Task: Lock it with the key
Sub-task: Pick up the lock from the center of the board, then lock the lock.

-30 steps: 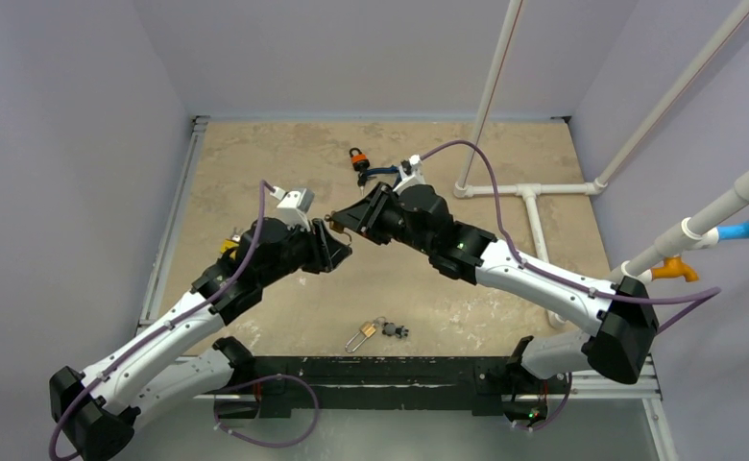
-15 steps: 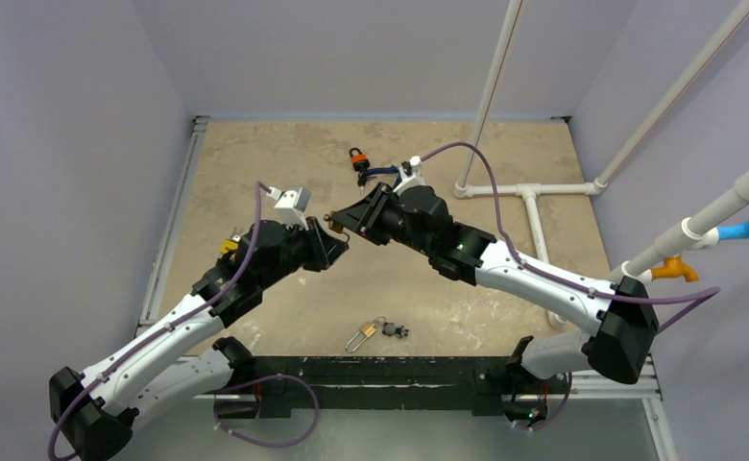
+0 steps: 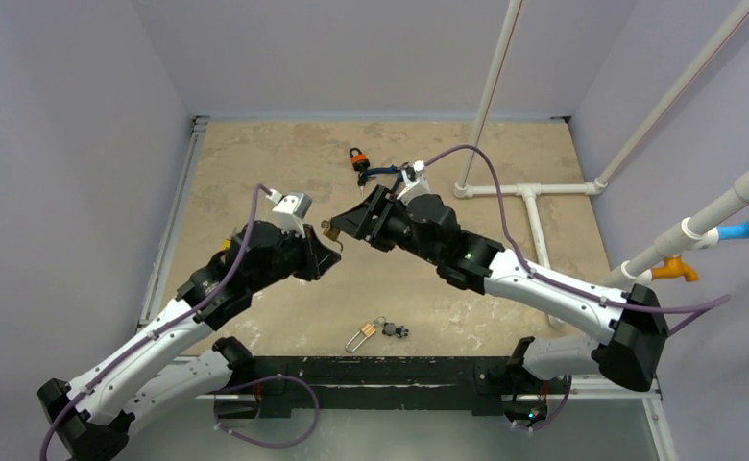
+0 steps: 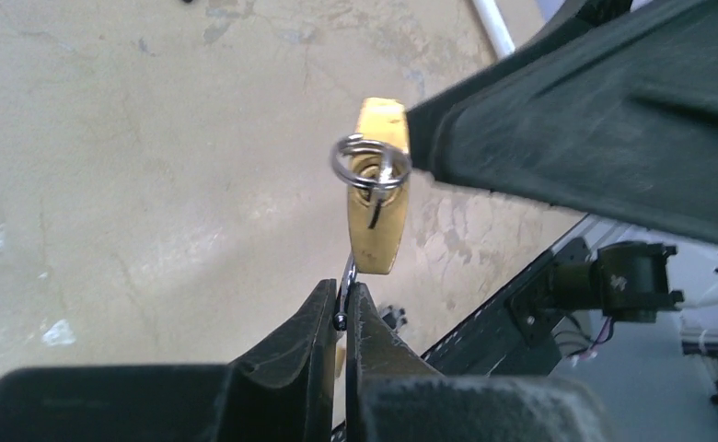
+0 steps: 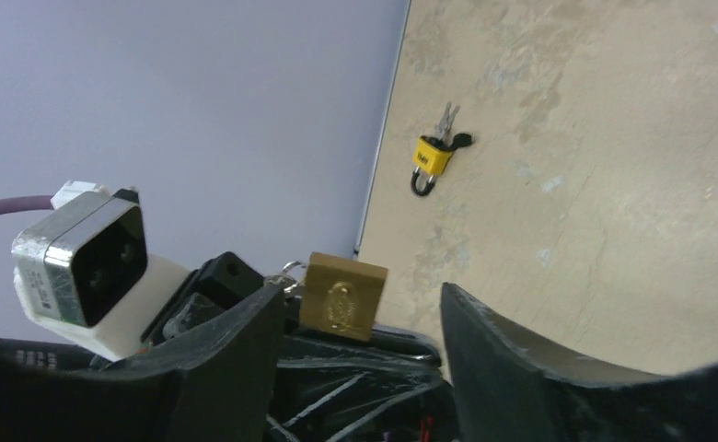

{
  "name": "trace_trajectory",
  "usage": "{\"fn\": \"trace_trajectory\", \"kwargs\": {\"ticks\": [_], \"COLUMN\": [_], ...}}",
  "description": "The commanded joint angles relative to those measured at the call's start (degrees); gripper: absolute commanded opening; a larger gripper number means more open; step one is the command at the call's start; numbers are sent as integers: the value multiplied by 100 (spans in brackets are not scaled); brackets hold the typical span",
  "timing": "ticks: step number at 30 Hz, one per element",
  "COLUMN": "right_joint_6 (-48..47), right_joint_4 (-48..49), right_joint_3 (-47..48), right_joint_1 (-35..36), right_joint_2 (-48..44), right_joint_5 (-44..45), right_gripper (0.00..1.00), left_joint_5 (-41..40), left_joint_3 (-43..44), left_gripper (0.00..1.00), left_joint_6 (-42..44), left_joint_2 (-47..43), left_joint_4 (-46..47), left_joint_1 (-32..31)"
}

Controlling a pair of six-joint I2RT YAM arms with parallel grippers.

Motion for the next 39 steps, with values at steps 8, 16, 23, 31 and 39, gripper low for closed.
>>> {"fn": "trace_trajectory", "kwargs": {"ticks": [8, 16, 23, 31, 39], "right_joint_6": [-2963, -4283, -4207, -3992, -3472], "right_joint_4": [470, 732, 625, 384, 298], "right_joint_3": [-268, -258, -311, -108, 31], "right_joint_1": [-92, -93, -83, 120, 335], "right_joint_2": [-1107, -1317, -1277, -997, -770], "right_joint_5": [-486, -3222, -4024, -3308, -2077], "right_gripper": [99, 96, 84, 80, 68], "left_joint_5": [1794, 3425, 3279, 3192, 3170], "left_joint_3": [2009, 2862, 3174, 3283, 3346], "left_gripper": [0, 0, 0, 0, 0], "left_joint_6": [2425, 3097, 3117, 2953, 2904], "left_joint_2": [82, 525, 882, 1062, 1239], "left_joint_4": [-3046, -4156, -4408, -4271, -4214], "left_joint_1": [16, 16, 16, 16, 16]}}
